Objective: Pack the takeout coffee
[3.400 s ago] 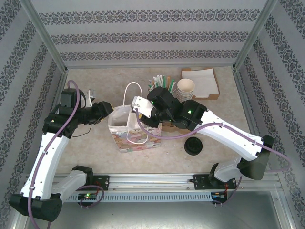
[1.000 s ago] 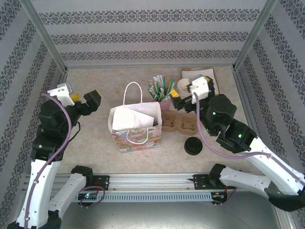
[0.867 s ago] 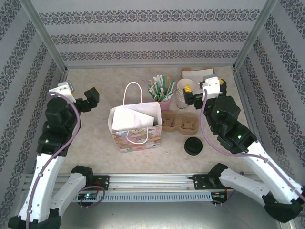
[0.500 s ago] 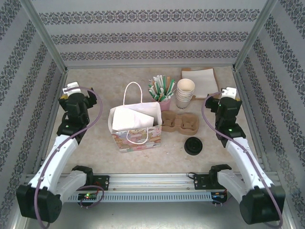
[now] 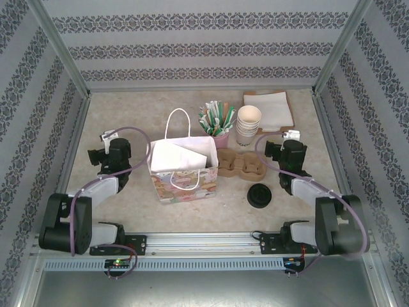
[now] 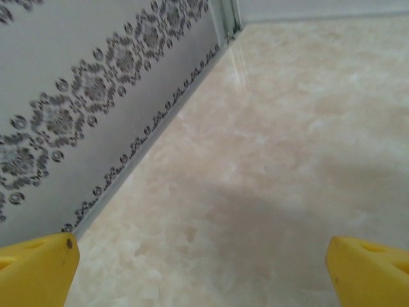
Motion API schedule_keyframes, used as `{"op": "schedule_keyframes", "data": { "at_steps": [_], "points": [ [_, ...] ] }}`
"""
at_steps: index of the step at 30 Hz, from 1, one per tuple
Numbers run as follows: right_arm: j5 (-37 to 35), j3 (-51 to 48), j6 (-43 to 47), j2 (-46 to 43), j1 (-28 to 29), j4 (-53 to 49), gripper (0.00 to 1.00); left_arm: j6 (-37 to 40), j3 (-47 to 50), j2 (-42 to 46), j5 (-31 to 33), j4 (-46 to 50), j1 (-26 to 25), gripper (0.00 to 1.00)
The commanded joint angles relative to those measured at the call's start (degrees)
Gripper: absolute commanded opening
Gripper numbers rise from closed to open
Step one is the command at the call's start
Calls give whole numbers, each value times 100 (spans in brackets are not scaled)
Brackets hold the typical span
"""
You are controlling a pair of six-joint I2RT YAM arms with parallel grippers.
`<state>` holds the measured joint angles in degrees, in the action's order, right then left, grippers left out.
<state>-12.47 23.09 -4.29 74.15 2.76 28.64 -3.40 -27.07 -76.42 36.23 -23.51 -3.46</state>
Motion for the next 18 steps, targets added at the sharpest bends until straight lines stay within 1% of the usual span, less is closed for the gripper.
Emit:
{"op": "schedule_keyframes", "data": {
  "at_steps": [1,2,3,4,5,7,8,10,12,15,17,18],
  "points": [
    [382,-56,192,190,14,1057,98,96,0,-549,-361,-905,73,100],
    [338,-60,212,300,20,1225,98,151,-109,-650,-380,-915,66,100],
    [239,-66,247,435,22,1373,98,166,-176,-727,-568,-842,80,100],
    [85,-68,218,578,21,1579,98,321,-124,-810,-666,-1199,83,100],
    [9,-53,140,747,6,1723,98,493,-115,-854,-787,-1357,83,100],
    [160,-28,194,1054,2,1983,98,444,-159,-865,-777,-1236,100,100],
    [287,-16,206,1076,-7,1965,98,490,-107,-823,-902,-1317,100,100],
    [262,-64,161,1104,-39,2046,98,618,112,-669,-1309,-1532,100,100],
    [236,-249,149,1323,-39,2672,98,722,337,-488,-1711,-1754,100,100],
    [245,-161,165,1204,-39,2304,98,717,530,-334,-1865,-1945,84,100],
    [241,-200,173,1271,-39,2482,98,566,608,-229,-1927,-1947,87,100],
    [245,-175,168,1226,-39,2348,98,448,659,-165,-2056,-1956,92,100]
  ]
}}
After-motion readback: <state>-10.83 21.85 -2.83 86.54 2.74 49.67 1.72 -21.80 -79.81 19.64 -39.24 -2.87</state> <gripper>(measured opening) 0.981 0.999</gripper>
